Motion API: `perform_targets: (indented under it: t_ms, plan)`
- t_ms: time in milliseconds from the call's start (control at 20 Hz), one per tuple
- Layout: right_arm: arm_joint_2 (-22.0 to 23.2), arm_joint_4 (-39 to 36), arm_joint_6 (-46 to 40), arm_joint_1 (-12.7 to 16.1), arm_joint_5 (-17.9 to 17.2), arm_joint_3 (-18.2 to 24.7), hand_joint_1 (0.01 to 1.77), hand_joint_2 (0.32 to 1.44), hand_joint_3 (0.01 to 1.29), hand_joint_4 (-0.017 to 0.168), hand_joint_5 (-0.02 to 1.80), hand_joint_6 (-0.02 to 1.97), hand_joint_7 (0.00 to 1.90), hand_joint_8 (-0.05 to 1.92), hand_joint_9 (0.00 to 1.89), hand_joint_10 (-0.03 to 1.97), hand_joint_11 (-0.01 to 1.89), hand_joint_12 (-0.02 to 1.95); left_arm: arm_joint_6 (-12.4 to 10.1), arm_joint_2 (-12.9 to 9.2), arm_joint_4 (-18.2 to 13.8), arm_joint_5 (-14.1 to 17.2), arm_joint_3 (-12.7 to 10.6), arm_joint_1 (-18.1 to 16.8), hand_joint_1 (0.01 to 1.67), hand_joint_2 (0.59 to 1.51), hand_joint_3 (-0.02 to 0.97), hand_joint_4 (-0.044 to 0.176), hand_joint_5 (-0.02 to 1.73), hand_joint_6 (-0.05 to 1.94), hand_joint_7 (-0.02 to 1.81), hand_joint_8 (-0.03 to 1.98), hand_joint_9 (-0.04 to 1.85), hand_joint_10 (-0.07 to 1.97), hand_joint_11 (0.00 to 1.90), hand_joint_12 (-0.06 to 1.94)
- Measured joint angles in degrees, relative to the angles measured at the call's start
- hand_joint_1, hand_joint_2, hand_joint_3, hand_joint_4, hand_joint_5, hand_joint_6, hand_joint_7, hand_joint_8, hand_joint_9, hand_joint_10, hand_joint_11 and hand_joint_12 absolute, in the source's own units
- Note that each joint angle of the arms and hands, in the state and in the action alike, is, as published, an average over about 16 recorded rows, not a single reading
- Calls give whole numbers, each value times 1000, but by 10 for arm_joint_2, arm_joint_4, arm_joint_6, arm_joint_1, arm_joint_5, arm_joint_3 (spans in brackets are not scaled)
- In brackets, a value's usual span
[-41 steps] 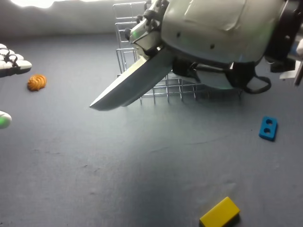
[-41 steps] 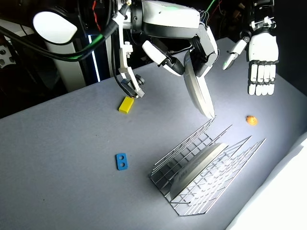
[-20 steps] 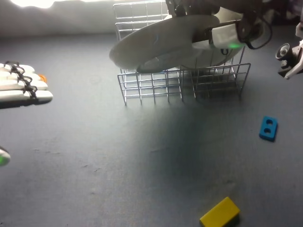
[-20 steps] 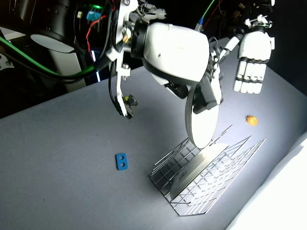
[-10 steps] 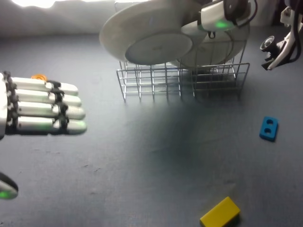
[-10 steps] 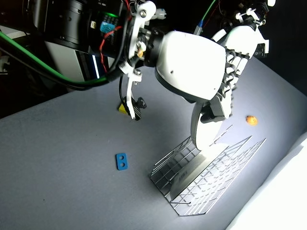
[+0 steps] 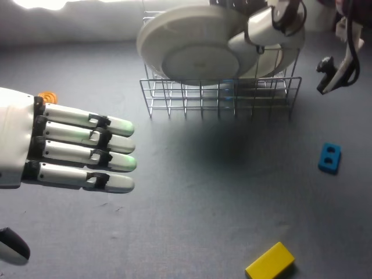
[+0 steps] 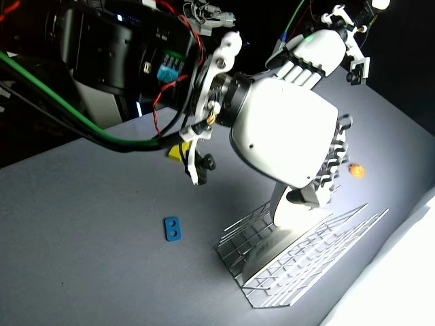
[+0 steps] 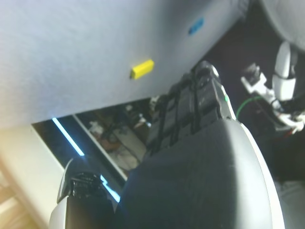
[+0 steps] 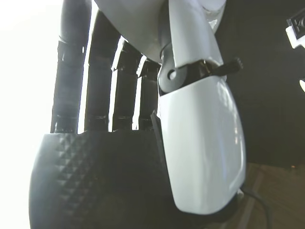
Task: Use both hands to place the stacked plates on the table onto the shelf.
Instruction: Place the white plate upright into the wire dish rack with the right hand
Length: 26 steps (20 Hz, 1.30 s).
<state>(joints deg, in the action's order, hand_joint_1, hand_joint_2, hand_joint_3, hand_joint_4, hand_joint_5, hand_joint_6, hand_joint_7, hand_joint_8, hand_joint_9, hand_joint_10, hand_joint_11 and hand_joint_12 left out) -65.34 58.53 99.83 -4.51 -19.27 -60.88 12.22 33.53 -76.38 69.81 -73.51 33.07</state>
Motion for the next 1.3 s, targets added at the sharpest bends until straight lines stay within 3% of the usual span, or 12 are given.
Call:
perform_targets:
  t_ms: [350,750,950,1300]
  plan:
    - [-18,24,1,-22,9,-33,1346,999,13,-9,854,1026,1019,920,962,1009,859,1109,-13,-7,-37,12,41,-51,23,1147,15,5,22,18,29,8,21,10,12,8]
    - [-25,38,1,-42,15,-49,1346,1015,13,-8,861,1039,1008,928,953,996,857,1113,-21,-14,-33,24,63,-59,23,1146,16,5,21,17,30,7,16,10,12,8]
    - [-25,38,1,-48,17,-50,1310,1045,14,-7,843,1047,986,843,948,824,808,1130,-17,-14,-33,34,60,-56,22,1145,16,5,20,17,28,8,14,9,12,7]
    - [-22,37,4,-47,23,-48,1216,1065,14,-5,811,646,959,452,944,438,671,1163,-8,-14,-41,55,58,-50,22,1144,16,5,22,17,23,8,17,9,11,8]
